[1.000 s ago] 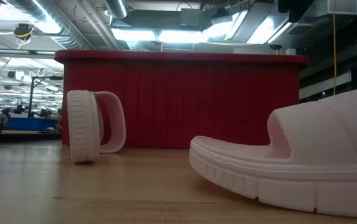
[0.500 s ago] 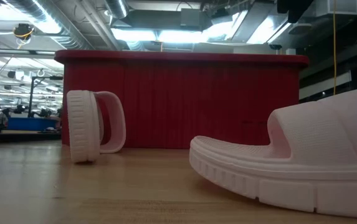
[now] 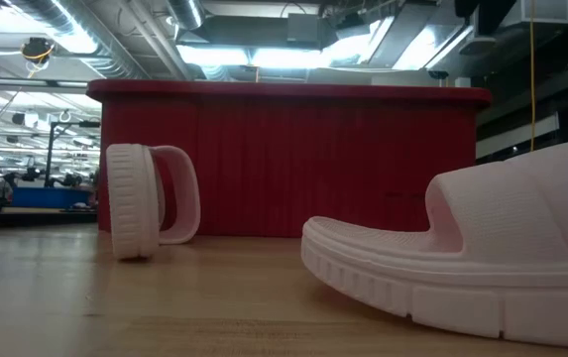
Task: Pick and place slides into bin
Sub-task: Put the right black slide into the red bin
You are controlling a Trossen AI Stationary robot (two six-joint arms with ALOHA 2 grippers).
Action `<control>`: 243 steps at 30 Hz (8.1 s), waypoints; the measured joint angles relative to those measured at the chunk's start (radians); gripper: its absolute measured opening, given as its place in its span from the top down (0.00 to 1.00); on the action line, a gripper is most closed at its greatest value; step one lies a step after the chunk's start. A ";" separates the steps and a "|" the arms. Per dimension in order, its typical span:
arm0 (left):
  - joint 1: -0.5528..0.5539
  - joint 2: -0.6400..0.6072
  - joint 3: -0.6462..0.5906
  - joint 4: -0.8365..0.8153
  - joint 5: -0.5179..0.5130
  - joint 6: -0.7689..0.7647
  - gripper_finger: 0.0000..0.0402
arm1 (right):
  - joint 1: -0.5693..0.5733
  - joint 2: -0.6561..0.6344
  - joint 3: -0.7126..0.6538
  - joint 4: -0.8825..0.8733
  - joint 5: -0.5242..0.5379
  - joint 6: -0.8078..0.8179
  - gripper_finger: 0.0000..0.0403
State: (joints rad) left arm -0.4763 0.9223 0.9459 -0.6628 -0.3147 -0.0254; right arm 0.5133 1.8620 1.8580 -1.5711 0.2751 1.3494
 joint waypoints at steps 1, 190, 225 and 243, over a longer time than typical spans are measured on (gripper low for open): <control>0.000 0.003 0.000 0.000 0.000 -0.008 0.60 | 0.000 0.000 0.000 0.000 0.000 0.002 0.41; 0.000 0.007 0.000 -0.066 0.012 -0.200 0.59 | -0.080 0.000 -0.666 0.058 0.091 0.394 0.96; 0.000 0.007 0.000 -0.036 -0.048 -0.115 0.59 | 0.107 0.000 0.036 0.061 0.513 -0.040 0.96; 0.016 -0.006 0.001 0.123 -0.186 0.126 0.79 | -0.057 0.000 0.223 0.115 0.834 -0.484 0.96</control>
State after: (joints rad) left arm -0.4606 0.9159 0.9466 -0.5397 -0.5011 0.1009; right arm 0.4560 1.8622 2.0813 -1.4559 1.1095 0.8659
